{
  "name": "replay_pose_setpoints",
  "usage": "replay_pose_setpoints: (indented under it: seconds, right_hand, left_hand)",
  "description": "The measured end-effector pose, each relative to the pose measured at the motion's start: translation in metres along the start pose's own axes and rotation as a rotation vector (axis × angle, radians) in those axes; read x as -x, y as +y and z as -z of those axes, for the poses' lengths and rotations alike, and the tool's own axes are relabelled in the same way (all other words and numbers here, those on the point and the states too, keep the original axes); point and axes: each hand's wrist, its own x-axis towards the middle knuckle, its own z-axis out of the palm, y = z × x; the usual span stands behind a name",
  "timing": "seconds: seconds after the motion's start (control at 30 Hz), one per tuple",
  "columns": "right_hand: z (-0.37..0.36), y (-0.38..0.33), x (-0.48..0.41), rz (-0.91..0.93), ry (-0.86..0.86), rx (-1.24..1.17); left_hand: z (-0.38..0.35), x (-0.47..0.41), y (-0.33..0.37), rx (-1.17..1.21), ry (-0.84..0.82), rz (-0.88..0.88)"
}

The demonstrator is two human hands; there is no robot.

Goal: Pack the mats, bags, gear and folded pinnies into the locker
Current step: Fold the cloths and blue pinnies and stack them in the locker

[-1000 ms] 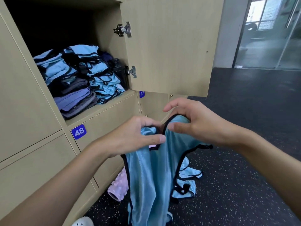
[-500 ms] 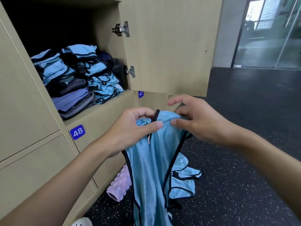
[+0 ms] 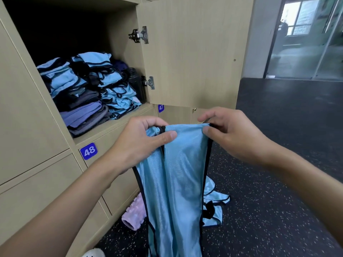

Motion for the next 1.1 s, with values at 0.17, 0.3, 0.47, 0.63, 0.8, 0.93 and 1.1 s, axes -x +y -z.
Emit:
replay_pose_setpoints:
  seconds: [0.17,0.3,0.47,0.63,0.8,0.93,1.1]
  right_hand:
    - [0.000,-0.001,0.000,-0.001,0.017,-0.023]
    - [-0.002,-0.002,0.000,-0.002,-0.008,-0.071]
    - [-0.002,-0.003,-0.001,0.011,-0.032,-0.145]
    - [-0.006,-0.006,0.000,-0.011,0.003,-0.226]
    - [-0.010,-0.013,0.000,-0.176,-0.112,-0.414]
    - [-0.011,-0.015,0.001,-0.233,-0.221,-0.529]
    - [-0.014,-0.013,0.002,-0.252,-0.309,-0.528]
  left_hand:
    - [0.003,0.000,0.001,-0.021,0.006,-0.009]
    - [0.002,0.000,0.003,-0.020,0.025,-0.045]
    - [0.002,-0.001,0.002,-0.042,0.050,-0.057]
    - [0.000,-0.005,-0.002,-0.172,0.179,-0.129]
    - [-0.011,0.002,0.005,-0.209,0.106,-0.143]
    - [-0.018,0.008,0.011,-0.214,0.020,-0.115]
    - [-0.022,0.007,0.008,-0.343,0.085,-0.104]
